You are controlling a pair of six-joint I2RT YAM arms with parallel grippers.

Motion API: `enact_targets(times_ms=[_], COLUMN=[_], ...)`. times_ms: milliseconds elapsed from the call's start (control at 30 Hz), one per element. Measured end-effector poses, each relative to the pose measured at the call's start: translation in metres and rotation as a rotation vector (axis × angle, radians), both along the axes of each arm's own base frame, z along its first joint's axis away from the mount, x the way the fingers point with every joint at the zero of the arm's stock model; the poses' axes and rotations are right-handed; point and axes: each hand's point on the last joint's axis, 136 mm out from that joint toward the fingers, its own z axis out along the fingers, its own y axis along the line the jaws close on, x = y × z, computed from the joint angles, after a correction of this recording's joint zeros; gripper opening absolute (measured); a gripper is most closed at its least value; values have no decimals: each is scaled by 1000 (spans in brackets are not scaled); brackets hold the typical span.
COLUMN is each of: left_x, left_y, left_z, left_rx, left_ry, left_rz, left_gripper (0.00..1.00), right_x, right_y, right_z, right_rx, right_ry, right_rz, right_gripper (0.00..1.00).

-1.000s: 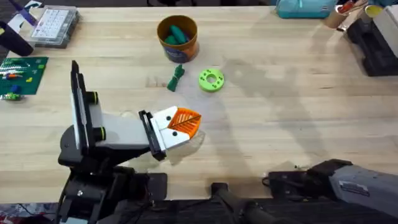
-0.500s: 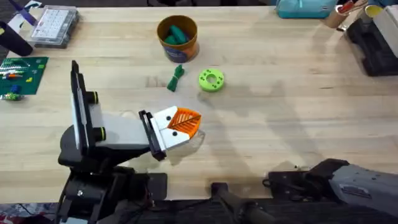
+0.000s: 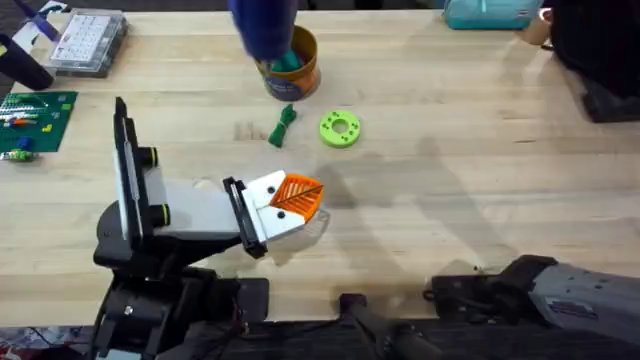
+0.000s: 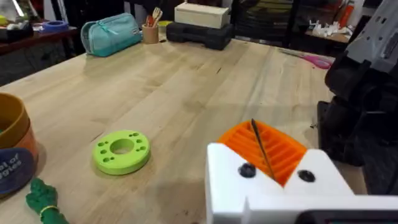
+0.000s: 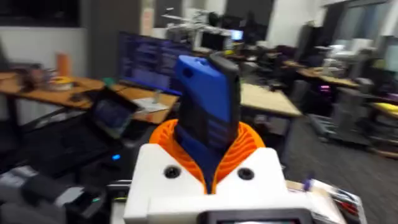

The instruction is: Pick up the gripper from the table and insert it into the empty holder that is missing its gripper. Then pick up a screw, insert it into the mounting hole, and use the screwdriver to tighten it. Finally, clean up the table by picking up the vegetable and placing it into the bucket.

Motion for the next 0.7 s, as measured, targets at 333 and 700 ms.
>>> enact_targets(times_ms=[333,700], left_x=[0,0], left_y=[0,0], left_z=[0,0], left_rx=[0,0], left_ry=[0,0], left_rz=[0,0], left_gripper=[10,10], right_x=[-28,-26], right_y=[9,11], right_z=[-9,-24], right_rx=[-37,-62], right_ry=[-10,23], right_rz=[125,131], right_gripper=[25,25])
